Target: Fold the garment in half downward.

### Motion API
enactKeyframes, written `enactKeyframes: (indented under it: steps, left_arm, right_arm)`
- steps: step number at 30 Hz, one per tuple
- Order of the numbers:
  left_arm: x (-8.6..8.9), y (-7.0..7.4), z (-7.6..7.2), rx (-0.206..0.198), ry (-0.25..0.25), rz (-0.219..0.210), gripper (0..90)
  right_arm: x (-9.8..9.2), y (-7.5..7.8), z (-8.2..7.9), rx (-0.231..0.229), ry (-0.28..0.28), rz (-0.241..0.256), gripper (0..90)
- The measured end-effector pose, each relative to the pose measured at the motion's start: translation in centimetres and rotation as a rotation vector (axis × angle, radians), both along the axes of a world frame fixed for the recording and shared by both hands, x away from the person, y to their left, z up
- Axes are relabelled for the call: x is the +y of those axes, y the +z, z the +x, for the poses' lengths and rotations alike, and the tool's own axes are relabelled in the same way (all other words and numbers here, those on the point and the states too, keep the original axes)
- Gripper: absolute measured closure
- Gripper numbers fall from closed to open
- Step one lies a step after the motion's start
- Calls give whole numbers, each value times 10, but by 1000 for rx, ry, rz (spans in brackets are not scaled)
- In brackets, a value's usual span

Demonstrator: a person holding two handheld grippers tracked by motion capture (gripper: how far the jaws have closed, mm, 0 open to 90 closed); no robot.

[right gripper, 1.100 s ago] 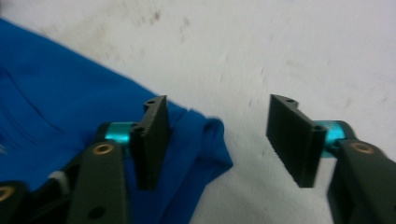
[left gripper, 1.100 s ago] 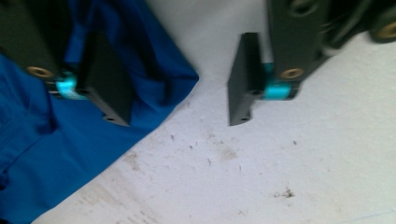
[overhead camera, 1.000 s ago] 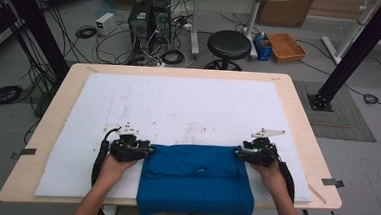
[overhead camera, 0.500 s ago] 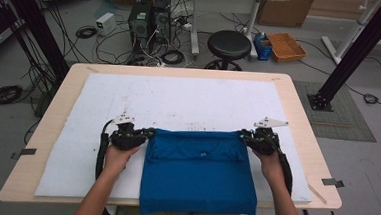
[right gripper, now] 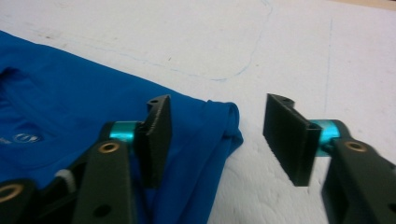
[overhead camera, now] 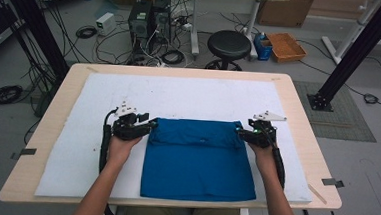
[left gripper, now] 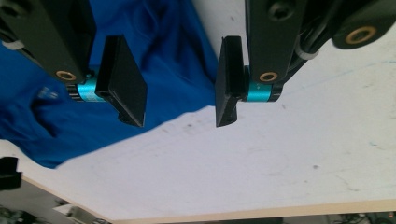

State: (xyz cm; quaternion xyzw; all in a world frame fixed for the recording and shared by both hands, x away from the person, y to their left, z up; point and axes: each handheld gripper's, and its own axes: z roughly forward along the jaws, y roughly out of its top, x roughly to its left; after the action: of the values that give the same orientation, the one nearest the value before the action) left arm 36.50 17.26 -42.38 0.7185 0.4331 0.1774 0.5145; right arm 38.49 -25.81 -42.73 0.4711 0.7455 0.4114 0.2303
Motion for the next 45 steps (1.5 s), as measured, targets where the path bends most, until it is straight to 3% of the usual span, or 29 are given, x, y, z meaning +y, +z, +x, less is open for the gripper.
enactKeyframes:
  steps: [2,6,10,13,16,19,23,27,34,41,45]
  left_arm:
    - [-2,-2,-5,27,-32,-14,541]
    - [-12,-10,-16,14,-118,41,545]
    - [-17,-17,-13,36,-142,59,549]
    - [-22,-22,-10,62,-137,101,576]
    - [-23,-25,-9,77,-123,127,711]
    - [-22,-25,-11,59,-128,116,834]
    - [-21,-25,-13,46,-144,104,867]
    - [-18,-23,-18,20,-165,67,870]
    - [-4,-12,-38,-38,-236,-4,870]
    - [11,-8,-69,-50,-341,49,874]
    - [18,-12,-85,-26,-388,71,875]
  right_arm:
    - [-4,1,-5,15,22,34,439]
    - [-4,4,-16,43,112,39,539]
    - [5,2,-19,72,207,22,582]
    - [17,-2,-17,83,241,-13,590]
    - [25,-6,-14,101,240,-47,663]
    - [28,-8,-13,111,245,-62,760]
    - [28,-8,-15,100,260,-71,858]
    - [23,-6,-20,86,270,-44,871]
    - [12,5,-41,31,358,-2,871]
    - [-1,6,-80,15,473,-10,871]
    - [-8,5,-94,15,509,-19,872]
